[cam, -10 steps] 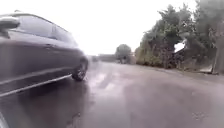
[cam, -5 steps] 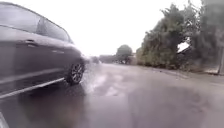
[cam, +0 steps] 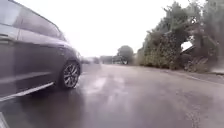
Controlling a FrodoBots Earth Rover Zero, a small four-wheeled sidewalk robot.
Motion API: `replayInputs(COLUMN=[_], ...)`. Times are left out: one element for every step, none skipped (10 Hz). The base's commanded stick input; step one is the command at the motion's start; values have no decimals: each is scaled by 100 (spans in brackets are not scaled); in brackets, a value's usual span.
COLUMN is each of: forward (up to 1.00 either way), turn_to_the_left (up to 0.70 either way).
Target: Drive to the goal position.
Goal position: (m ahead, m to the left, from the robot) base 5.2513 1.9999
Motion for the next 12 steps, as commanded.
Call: replayInputs(forward=[100,100,100,100,100,100,100,100,100,100,100,100], turn_to_the_left=[0,0,0,0,0,0,0,0,0,0,0,0])
